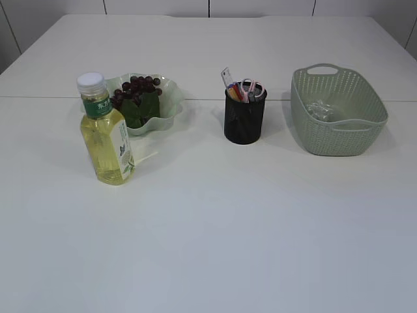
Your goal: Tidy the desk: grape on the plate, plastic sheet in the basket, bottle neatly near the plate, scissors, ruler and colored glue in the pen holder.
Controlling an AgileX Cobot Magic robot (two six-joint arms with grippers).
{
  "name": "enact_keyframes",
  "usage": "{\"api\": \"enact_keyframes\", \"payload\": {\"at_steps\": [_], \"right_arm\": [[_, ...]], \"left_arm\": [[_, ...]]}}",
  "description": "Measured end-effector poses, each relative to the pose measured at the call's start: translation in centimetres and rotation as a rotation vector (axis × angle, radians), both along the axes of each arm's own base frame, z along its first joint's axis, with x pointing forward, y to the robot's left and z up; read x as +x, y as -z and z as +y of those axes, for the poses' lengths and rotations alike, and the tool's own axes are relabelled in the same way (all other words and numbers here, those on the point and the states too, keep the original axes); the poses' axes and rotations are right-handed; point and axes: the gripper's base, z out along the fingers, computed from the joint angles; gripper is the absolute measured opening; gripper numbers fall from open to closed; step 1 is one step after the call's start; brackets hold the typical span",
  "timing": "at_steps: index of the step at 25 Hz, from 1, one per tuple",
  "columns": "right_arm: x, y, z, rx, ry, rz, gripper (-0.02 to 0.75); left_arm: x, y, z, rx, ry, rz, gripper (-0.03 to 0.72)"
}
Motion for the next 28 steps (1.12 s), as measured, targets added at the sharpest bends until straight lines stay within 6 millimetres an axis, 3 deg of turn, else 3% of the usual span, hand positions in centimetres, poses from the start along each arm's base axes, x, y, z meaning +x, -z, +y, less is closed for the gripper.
{"api": "enact_keyframes", "payload": {"at_steps": [22,28], "right_arm": [[0.05,0.04,-0.13,-0.005,0.014,0.0,0.407],[0.05,0.04,-0.1,-0.003,0.038,-0.001,0.406]], "left_arm": [[0.02,0.0,0.13,-0.012,-0.023,0.002,0.433],[0.0,0.0,0.07,-0.011,-0.105,0.001,0.433]]}}
